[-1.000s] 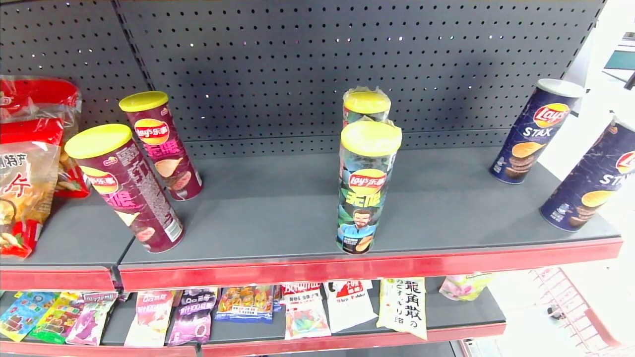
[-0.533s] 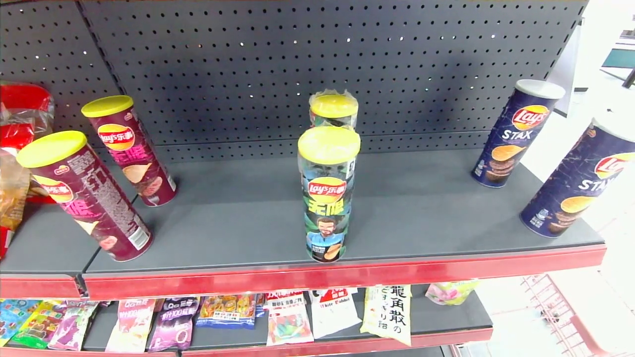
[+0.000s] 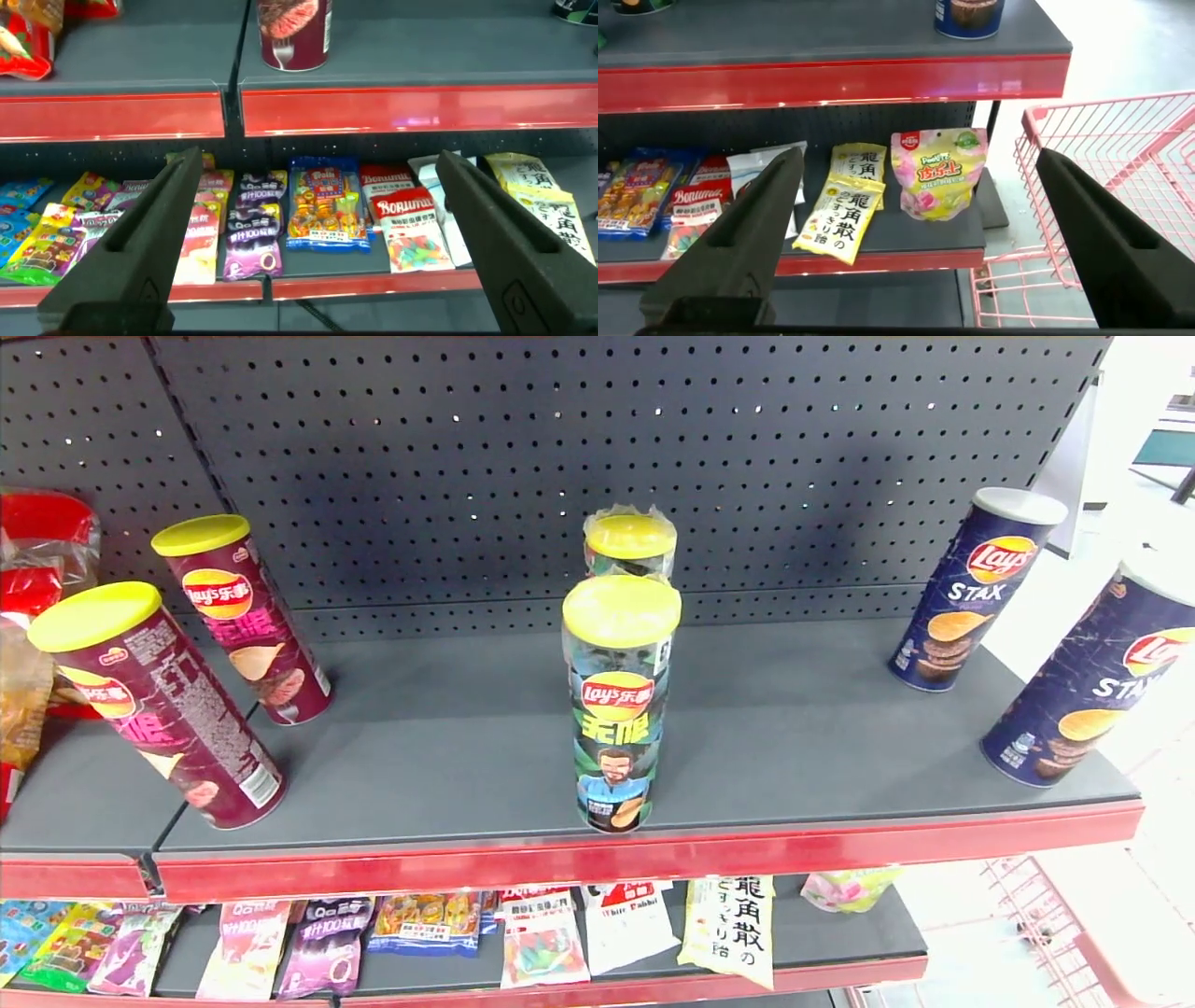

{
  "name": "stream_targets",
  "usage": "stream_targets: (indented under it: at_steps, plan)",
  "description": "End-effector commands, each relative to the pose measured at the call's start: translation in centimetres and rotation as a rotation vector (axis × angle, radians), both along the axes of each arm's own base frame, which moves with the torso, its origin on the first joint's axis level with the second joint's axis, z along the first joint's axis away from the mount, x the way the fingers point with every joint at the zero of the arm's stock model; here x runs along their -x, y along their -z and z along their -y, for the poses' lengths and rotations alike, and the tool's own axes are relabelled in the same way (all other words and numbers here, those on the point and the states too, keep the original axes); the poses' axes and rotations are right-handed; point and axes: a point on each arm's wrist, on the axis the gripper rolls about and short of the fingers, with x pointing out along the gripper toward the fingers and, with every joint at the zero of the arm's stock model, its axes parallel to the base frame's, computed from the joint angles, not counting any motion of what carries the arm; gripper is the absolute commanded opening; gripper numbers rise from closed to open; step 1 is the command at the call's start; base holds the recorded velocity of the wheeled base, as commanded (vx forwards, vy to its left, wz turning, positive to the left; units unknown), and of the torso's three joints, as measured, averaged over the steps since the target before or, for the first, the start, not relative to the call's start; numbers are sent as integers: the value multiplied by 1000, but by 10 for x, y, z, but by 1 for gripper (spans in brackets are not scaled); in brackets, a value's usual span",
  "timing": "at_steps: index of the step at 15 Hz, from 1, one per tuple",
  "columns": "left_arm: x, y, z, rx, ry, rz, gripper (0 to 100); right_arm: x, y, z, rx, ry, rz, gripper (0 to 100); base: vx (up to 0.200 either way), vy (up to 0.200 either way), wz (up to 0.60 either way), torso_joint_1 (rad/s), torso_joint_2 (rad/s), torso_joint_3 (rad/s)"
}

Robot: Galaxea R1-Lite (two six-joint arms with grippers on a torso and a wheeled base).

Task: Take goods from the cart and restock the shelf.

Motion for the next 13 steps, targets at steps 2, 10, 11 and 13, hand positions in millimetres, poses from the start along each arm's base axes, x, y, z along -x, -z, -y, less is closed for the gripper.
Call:
stream_targets:
  at_steps: [2, 10, 11, 13]
  plan:
    - [0, 0, 0, 0, 0, 1, 100, 0, 0, 0, 2, -1, 1, 100, 0, 0, 0, 0, 0, 0]
    - [0, 0, 0, 0, -2, 1, 100, 0, 0, 0, 0, 4, 1, 100, 0, 0, 0, 0, 0, 0]
    - [0, 0, 0, 0, 0, 1, 100, 0, 0, 0, 0, 4, 1, 100, 0, 0, 0, 0, 0, 0]
    - [0, 0, 0, 0, 0, 1, 100, 0, 0, 0, 0, 4, 1, 100, 0, 0, 0, 0, 0, 0]
